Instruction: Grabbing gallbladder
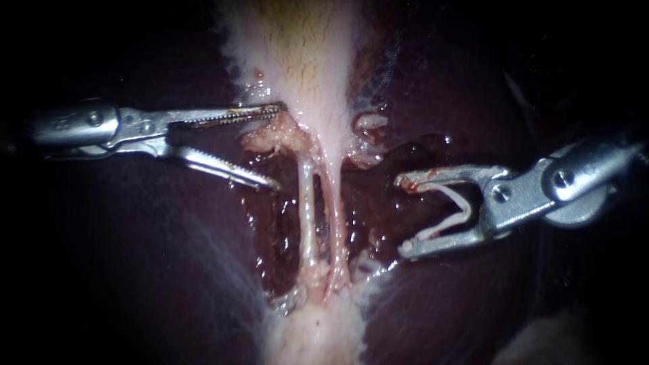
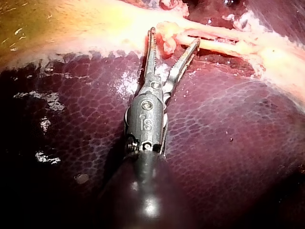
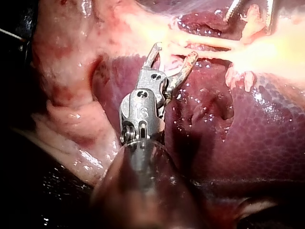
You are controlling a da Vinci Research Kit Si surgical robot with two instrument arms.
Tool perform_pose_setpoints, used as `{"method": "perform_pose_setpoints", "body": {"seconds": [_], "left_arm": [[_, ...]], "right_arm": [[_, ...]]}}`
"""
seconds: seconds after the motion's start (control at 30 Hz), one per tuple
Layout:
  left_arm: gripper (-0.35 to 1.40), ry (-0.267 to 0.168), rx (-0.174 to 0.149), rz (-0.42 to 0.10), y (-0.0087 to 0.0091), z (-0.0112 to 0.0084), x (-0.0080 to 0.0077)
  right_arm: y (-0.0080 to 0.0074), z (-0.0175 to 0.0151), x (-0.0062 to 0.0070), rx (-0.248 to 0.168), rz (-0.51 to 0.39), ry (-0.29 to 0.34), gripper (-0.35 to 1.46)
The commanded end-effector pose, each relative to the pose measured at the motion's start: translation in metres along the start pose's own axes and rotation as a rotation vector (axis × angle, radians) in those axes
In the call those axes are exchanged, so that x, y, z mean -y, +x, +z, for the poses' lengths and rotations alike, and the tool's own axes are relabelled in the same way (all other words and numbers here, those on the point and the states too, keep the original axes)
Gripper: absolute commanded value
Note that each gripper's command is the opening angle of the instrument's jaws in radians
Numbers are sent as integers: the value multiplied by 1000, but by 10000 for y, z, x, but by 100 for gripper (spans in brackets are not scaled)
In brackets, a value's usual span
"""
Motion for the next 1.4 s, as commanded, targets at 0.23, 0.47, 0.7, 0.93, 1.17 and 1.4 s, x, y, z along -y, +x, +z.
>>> {"method": "perform_pose_setpoints", "body": {"seconds": [0.23,0.47,0.7,0.93,1.17,1.4], "left_arm": [[27,-4,14,-9,-3,-1,2],[12,-7,14,-28,-2,-7,4],[-2,-10,13,-35,-2,-12,5],[-35,-20,42,-39,-2,-15,4],[-35,-45,113,-83,-2,-20,2],[-35,-49,124,-91,6,-25,1]], "right_arm": [[0,0,0,0,0,0,49],[0,0,0,0,0,0,49],[0,0,0,0,0,0,49],[0,0,0,0,0,0,49],[0,0,0,0,0,0,49],[0,0,0,0,0,0,49]]}}
